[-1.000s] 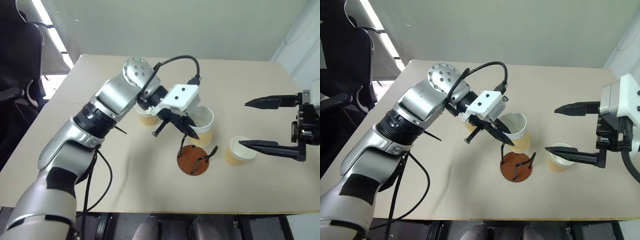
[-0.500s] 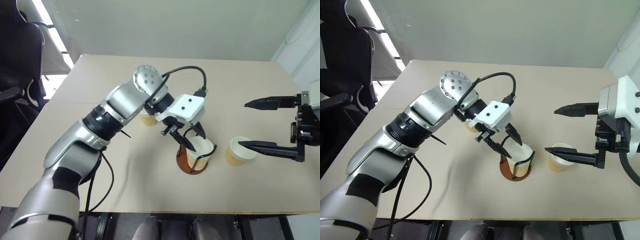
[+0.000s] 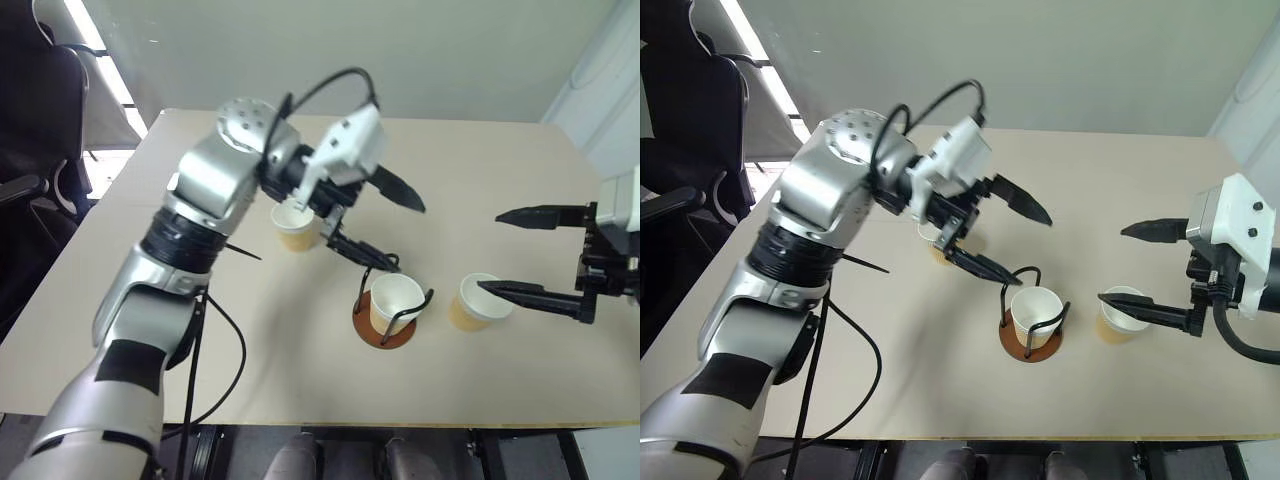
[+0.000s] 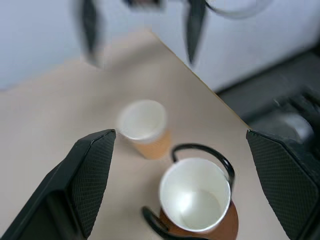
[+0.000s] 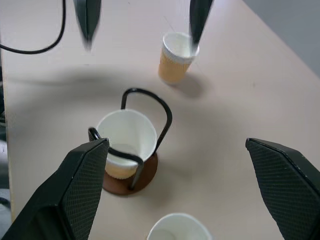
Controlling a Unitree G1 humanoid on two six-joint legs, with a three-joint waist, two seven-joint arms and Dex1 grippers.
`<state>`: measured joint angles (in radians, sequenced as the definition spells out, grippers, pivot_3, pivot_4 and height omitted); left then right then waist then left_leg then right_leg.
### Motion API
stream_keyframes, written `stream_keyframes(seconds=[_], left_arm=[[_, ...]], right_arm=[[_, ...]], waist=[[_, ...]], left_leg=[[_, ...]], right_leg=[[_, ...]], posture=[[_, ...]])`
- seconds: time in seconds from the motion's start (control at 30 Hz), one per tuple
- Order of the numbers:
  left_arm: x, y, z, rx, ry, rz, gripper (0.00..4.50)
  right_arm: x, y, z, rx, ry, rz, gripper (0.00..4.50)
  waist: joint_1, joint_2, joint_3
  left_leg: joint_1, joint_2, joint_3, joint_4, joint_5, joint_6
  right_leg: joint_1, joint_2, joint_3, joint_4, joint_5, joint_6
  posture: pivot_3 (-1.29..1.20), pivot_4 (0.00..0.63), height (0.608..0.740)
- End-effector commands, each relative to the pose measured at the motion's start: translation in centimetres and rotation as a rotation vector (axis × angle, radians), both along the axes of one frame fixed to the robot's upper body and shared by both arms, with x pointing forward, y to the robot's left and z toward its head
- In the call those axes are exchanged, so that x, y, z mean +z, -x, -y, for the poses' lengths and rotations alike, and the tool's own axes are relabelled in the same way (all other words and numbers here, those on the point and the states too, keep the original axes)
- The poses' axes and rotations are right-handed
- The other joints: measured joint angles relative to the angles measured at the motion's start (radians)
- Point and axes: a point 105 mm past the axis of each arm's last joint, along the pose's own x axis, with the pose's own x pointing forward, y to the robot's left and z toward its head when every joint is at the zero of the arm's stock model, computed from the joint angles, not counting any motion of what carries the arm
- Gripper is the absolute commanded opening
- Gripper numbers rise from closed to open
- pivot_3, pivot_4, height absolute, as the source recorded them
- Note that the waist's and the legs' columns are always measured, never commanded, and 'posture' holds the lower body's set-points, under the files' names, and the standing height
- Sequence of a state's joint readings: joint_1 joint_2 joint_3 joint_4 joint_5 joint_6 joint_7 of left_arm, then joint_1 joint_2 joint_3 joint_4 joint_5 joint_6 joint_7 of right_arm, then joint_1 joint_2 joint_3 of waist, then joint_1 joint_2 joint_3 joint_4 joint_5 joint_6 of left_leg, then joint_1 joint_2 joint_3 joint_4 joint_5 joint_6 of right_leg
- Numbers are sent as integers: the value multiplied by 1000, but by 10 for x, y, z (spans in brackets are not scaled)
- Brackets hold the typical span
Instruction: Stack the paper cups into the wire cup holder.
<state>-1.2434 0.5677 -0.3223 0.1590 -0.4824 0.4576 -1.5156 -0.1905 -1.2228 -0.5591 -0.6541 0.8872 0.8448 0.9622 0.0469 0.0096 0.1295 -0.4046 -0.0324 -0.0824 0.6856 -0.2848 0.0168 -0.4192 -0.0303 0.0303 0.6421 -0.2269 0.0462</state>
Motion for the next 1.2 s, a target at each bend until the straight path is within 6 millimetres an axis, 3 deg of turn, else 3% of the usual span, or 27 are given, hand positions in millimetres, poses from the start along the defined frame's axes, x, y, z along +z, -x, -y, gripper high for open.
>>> stream_keyframes(seconds=[0.03, 0.17, 0.3, 0.5, 0.77, 1.03, 1.13, 1.2], left_arm=[[14, 5, -16, 51, 78, -21, 4482], [13, 5, -34, 129, 110, -49, 4482], [-1, 6, -52, 200, 68, -69, 4482], [-15, 11, -65, 233, 11, -88, 4482], [-20, 9, -73, 291, -5, -81, 4482], [-23, 10, -78, 321, -11, -80, 4482], [-25, 11, -79, 323, -15, -82, 4500], [-26, 12, -80, 326, -17, -84, 4500]], right_arm=[[-10, -3, 2, -34, 28, 9, 4500], [-38, -5, 11, -73, 97, -68, 4500], [-63, -3, 23, -78, 213, -149, 4500], [-78, -11, 28, -63, 287, -163, 4500], [-102, -24, 31, -24, 378, -179, 4500], [-113, -39, 38, -21, 429, -176, 4500], [-114, -42, 38, -14, 436, -175, 3897], [-115, -42, 38, -5, 438, -179, 3177]], waist=[[0, 0, 0], [1, 0, 0], [-2, 0, 0], [-5, 0, 0], [-9, 0, 0], [-13, 0, 0], [-13, 0, 0], [-13, 0, 0]], left_leg=[[0, 0, 0, 0, 0, 0], [1, 0, 0, 2, 0, 0], [1, 0, 0, 4, 0, 1], [2, 0, 0, 10, 0, 1], [4, 0, 0, 14, -1, 4], [4, 0, 0, 13, -2, 5], [4, 0, 0, 13, -2, 5], [3, 0, 0, 13, -2, 5]], right_leg=[[0, 0, 0, 0, 0, 0], [0, 0, 0, -2, 0, 0], [1, 0, 0, -1, 0, 0], [3, 1, 0, 2, 0, 1], [6, 0, 0, 2, 1, 2], [5, 0, 0, 2, 1, 2], [5, 0, 0, 2, 1, 2], [5, 0, 0, 1, 1, 2]], posture=[[0, 150, 740], [0, 150, 740], [0, 150, 740], [0, 150, 740], [0, 150, 740], [0, 150, 740], [0, 150, 740], [0, 150, 740]])
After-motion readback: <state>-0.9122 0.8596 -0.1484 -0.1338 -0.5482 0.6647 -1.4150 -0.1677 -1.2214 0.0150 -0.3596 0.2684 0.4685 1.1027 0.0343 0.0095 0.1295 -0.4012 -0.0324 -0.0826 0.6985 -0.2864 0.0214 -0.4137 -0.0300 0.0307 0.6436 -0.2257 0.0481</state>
